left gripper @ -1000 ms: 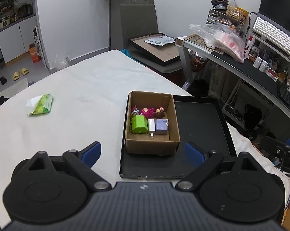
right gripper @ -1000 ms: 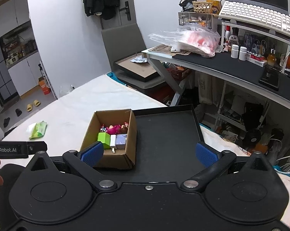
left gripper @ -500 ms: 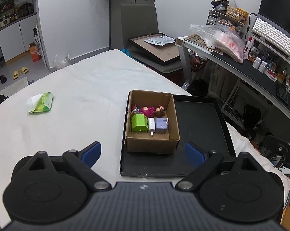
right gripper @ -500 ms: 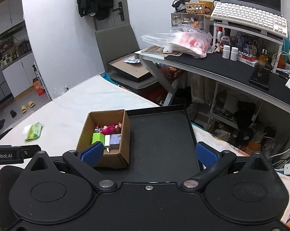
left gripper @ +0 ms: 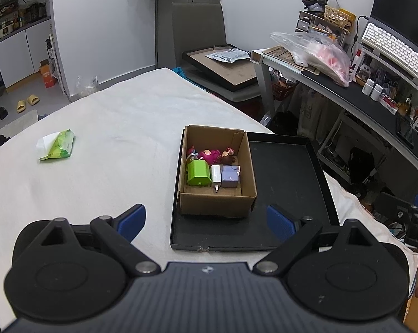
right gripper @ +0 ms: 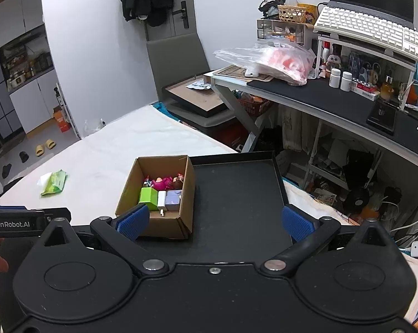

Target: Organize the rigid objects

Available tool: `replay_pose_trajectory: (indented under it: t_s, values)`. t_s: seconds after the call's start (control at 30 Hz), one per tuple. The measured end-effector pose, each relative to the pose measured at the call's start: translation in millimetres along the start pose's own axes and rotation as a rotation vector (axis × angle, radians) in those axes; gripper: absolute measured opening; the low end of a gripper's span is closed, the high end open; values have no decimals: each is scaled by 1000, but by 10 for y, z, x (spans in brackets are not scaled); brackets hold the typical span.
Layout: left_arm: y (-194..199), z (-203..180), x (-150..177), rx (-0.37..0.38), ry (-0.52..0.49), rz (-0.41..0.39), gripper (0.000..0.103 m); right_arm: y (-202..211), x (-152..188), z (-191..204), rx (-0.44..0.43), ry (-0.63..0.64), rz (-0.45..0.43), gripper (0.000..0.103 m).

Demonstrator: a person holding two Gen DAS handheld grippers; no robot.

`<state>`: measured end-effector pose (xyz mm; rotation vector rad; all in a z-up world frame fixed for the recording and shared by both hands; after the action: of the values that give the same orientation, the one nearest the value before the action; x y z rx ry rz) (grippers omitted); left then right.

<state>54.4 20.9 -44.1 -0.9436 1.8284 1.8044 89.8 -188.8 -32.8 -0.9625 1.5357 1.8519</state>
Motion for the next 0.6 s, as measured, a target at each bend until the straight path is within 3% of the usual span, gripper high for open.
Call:
replay_pose_trajectory:
  t_s: [0.6]
  values:
    - [-18,23,37,-5,1,7,93,-36,23,23,15,18,17,103]
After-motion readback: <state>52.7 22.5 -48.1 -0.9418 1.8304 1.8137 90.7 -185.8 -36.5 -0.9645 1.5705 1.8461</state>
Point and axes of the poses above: each gripper's, at about its wrist camera, not at the fingertips, and y roughly against the way its jaws point, z to its left, x to its underside, the point moved 6 cm from there along -y, roughly the way its jaws point, and after that the axes turned 3 degrees about -z, right-handed, at the moved point
